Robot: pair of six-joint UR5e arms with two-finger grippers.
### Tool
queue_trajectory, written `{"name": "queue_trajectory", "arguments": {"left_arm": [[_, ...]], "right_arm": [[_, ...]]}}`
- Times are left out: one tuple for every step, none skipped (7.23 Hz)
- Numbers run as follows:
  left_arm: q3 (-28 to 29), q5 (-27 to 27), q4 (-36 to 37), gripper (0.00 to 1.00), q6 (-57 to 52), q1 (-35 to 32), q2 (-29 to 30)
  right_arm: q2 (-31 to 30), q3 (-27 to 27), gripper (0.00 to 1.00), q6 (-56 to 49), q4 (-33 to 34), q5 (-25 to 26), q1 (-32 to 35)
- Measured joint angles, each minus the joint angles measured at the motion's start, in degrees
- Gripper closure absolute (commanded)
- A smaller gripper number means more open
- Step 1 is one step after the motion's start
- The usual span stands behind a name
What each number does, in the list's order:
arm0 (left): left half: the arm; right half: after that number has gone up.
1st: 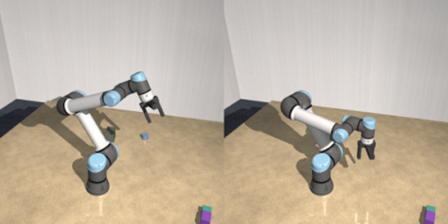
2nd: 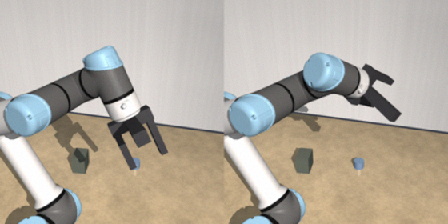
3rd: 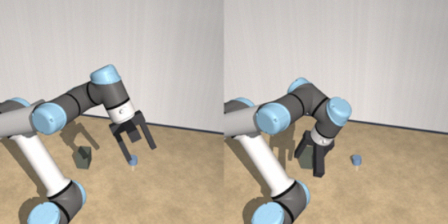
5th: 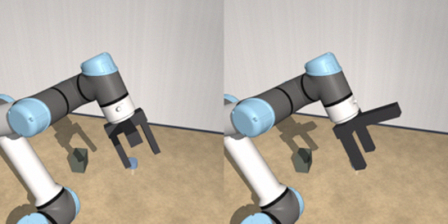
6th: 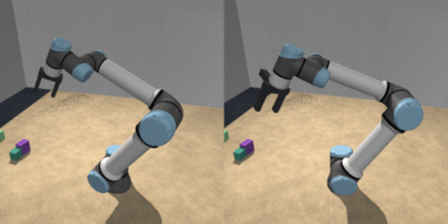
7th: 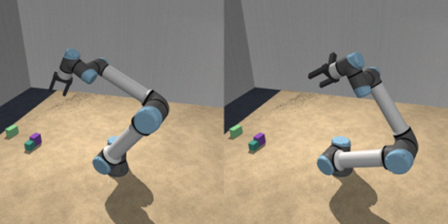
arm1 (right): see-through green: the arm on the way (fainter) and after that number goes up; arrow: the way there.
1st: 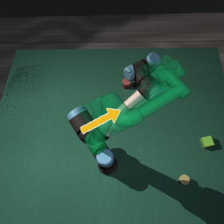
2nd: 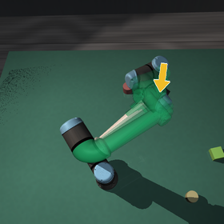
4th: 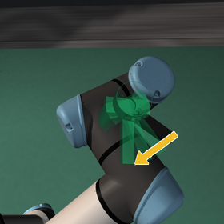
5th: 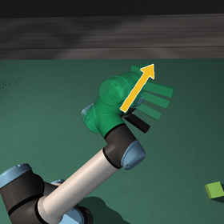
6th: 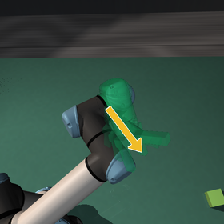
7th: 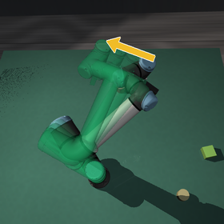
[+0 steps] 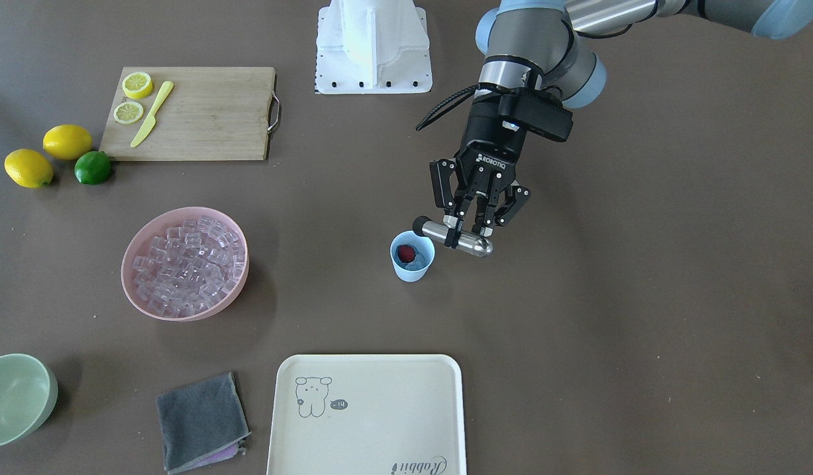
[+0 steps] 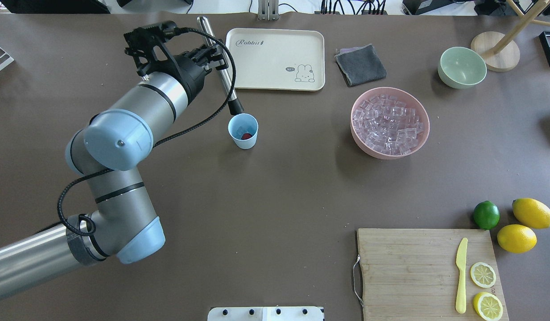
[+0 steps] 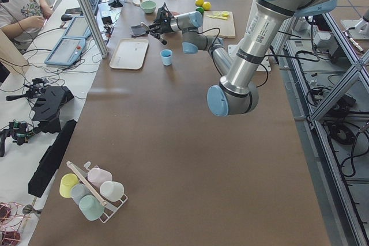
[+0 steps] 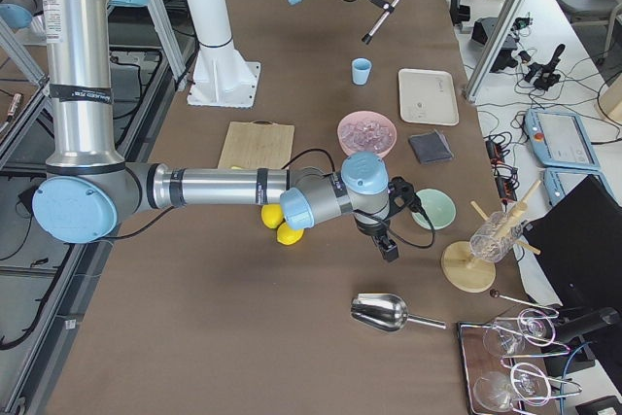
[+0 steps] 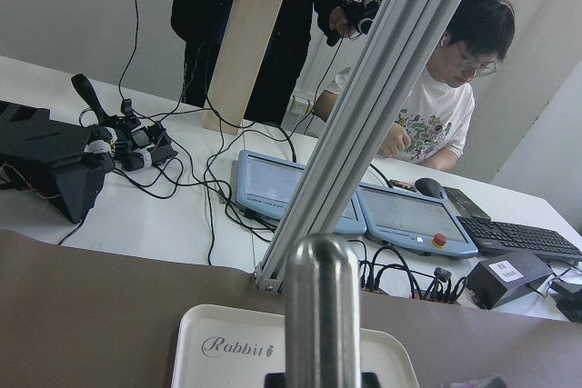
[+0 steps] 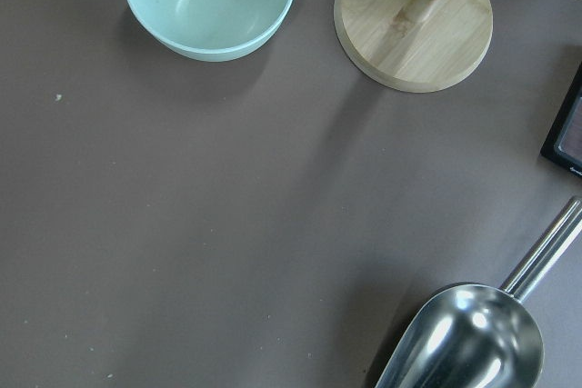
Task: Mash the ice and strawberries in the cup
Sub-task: 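Lift the muddler with the left gripper and carry it over the cup, then lower the muddler into the cup with the left gripper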
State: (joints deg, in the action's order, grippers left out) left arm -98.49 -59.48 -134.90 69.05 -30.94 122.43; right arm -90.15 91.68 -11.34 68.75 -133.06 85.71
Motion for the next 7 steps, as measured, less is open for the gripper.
{"name": "queue_trajectory", "arguments": {"left_arm": [[0.4, 2.7, -0.3, 1.0, 0.1, 2.0, 0.1], [0.9, 4.6, -0.3, 1.0, 0.1, 2.7, 0.2], [1.2, 5.5, -0.2, 1.0, -0.1, 2.6, 0.3], [1.3, 6.4, -0.1, 1.0, -0.4, 1.8, 0.2], [1.5, 7.8, 0.1, 1.0, -0.8, 1.2, 0.2], [2.0, 9.4, 0.4, 1.0, -1.2, 1.1, 0.6], [3.5, 11.1, 0.5, 1.0, -1.3, 1.3, 1.5]], "right_arm": [[-0.1, 0.0, 0.01, 0.0, -0.1, 0.0, 0.0], [-0.2, -0.2, 0.01, 0.0, -0.2, 0.0, 0.0], [-0.4, -0.2, 0.01, 0.0, -0.3, 0.0, 0.0], [-0.6, -0.1, 0.01, 0.0, -0.3, 0.1, 0.0], [-0.8, -0.1, 0.01, 0.0, -0.3, 0.1, 0.0], [-0.9, -0.1, 0.01, 0.0, -0.4, 0.1, 0.0], [-1.1, 0.1, 0.01, 0.0, -0.4, 0.1, 0.0]]}}
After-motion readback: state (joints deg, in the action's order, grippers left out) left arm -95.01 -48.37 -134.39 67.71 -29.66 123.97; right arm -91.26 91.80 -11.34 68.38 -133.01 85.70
